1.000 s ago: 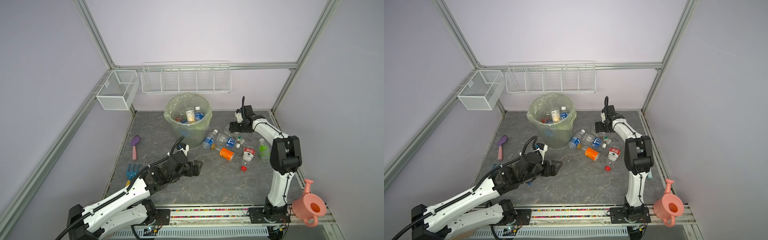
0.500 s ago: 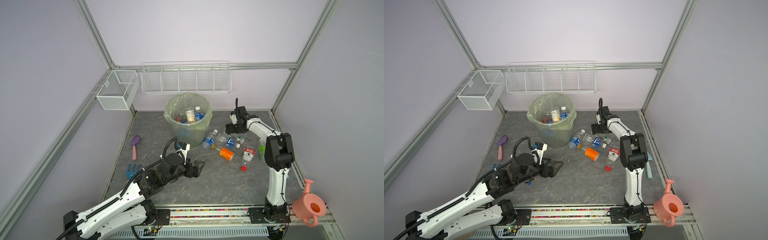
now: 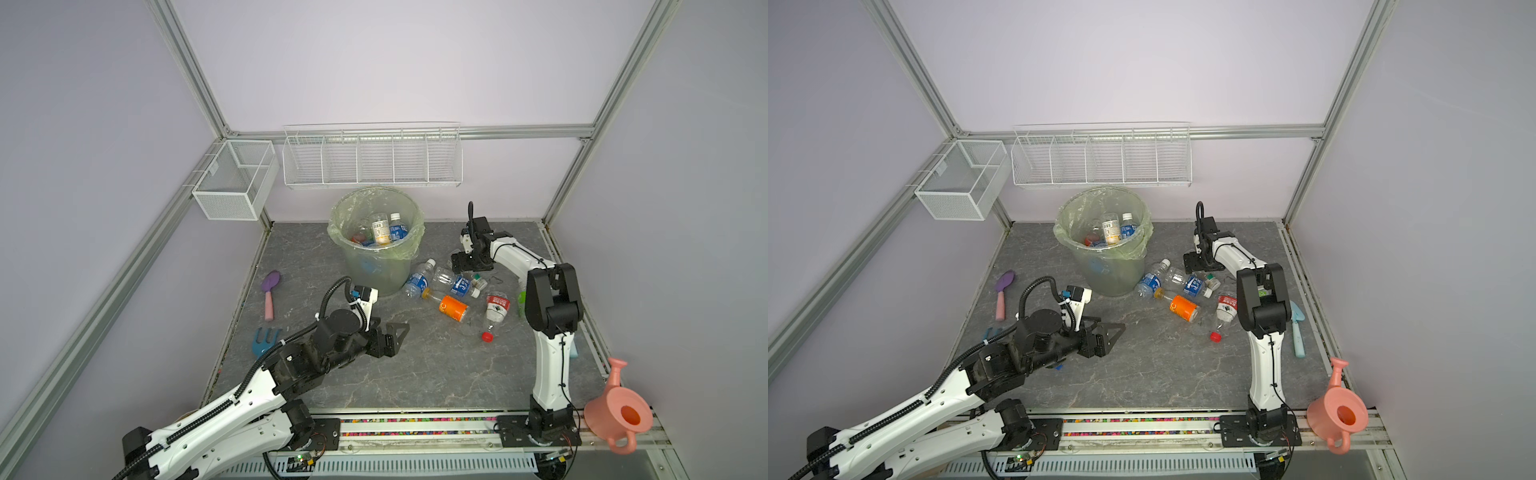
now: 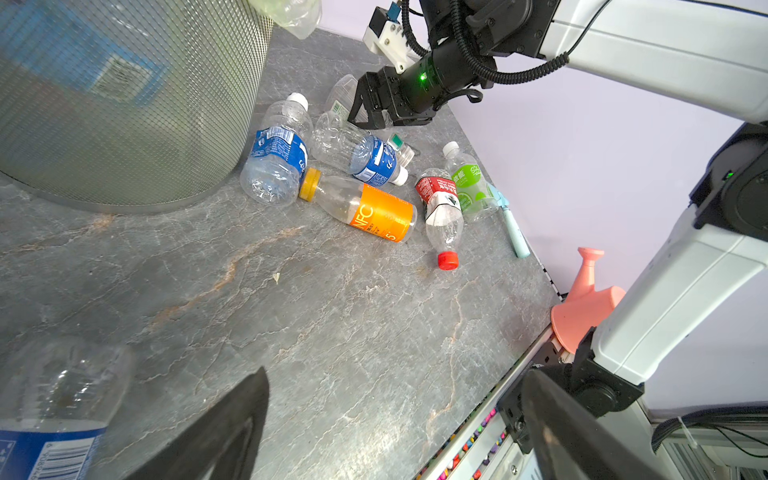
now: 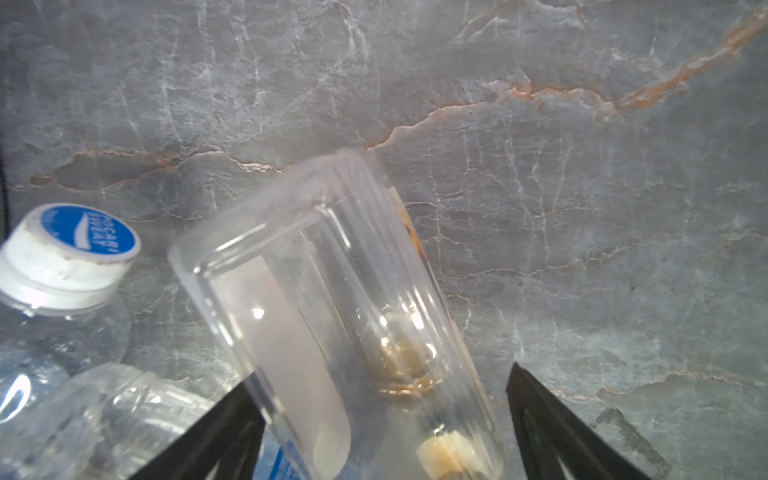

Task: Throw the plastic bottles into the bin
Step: 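Lift the clear rectangular container with the right gripper and raise it high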

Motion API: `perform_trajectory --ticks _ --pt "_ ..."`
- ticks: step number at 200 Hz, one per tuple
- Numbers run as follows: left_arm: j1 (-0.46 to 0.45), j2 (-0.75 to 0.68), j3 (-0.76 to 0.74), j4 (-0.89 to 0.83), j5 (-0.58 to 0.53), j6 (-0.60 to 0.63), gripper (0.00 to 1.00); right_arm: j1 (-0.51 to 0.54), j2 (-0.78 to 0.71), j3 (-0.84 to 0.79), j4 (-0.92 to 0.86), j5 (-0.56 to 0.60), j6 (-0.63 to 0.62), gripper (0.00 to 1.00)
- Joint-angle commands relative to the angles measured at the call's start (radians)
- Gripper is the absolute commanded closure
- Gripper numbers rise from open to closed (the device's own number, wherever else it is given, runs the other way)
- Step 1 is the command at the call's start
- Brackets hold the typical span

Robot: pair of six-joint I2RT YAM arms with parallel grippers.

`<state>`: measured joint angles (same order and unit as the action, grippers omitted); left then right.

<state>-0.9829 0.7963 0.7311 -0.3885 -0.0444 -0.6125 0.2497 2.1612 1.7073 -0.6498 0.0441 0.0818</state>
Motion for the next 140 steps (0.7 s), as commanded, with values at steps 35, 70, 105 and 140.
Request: perform_trajectory --ticks 35,70,105,140 --pt "-0.008 -0.037 0.001 -0.035 -0.032 0.011 0.05 0.002 0.002 -0.029 -0.016 0.037 0.009 0.16" --pt "-0.009 -0.134 0.007 -0.090 -0.074 0.016 0.05 0.004 0.000 -0.036 -0.022 0.020 0.020 0.40" --pt "-0.008 -0.191 0.016 -0.150 -0.124 0.004 0.05 0.006 -0.025 -0.045 -0.028 0.042 0.035 0.62" --pt "-0.009 -0.261 0.019 -0.214 -0.217 -0.029 0.04 0.008 -0.100 -0.055 -0.030 0.061 0.043 0.67"
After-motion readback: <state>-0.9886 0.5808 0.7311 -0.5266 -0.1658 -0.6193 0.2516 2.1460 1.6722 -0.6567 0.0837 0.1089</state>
